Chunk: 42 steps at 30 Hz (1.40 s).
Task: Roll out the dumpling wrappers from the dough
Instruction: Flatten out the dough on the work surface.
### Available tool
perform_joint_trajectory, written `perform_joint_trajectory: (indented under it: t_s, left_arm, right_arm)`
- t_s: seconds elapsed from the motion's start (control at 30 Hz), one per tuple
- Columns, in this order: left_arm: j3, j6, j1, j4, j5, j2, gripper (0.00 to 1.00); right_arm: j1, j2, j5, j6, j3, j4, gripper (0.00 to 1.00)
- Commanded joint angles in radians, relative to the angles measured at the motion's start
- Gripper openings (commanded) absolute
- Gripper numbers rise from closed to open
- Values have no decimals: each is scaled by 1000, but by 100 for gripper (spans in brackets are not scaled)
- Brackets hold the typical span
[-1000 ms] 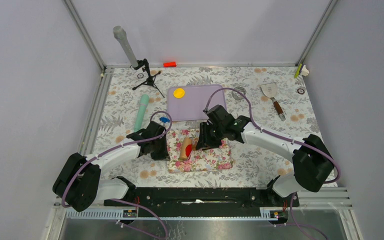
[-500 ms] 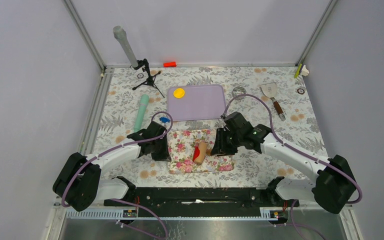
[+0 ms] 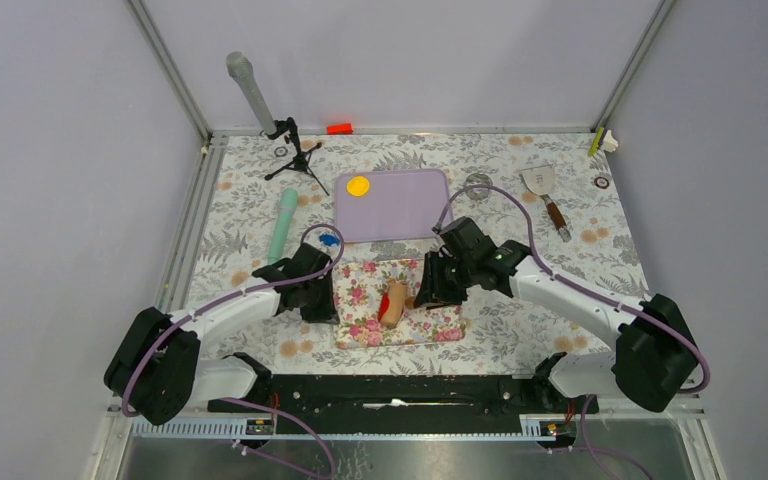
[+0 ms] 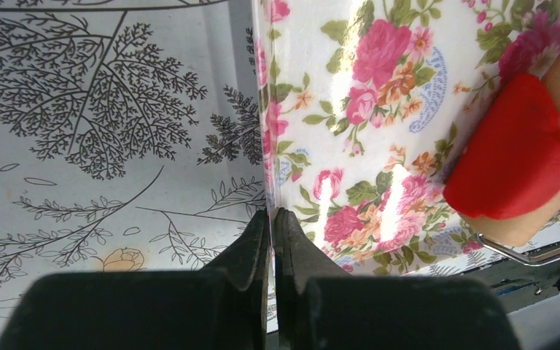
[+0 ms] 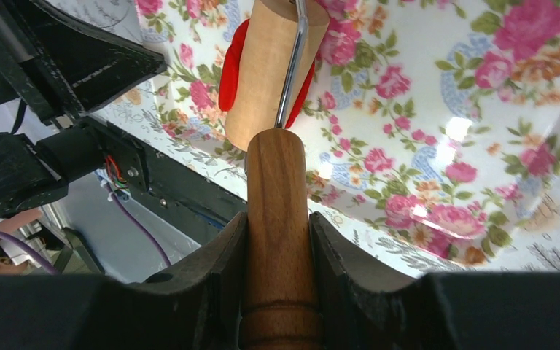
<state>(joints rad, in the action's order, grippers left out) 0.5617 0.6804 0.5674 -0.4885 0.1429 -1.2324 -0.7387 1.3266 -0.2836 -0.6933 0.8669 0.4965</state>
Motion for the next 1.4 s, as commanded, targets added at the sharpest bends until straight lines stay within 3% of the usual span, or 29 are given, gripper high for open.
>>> perform_joint_trajectory:
  t_s: [0.0,0.37,0.83,1.37]
  left_arm:
    - [59,-26,7,12,55,35,0]
    - [110,-54,20,-3,49,-16,0]
    - [130,-72,20,-19,64,-32,0]
    - [115,-62,20,-11,86,-28,0]
  right_arm:
    - [-28,142,125,56,-59,102,0]
    - [-32,105,130,68,-57,63,0]
    - [-38,258,130,89,23,33,0]
    - [-14,87,206,103,-11,202,0]
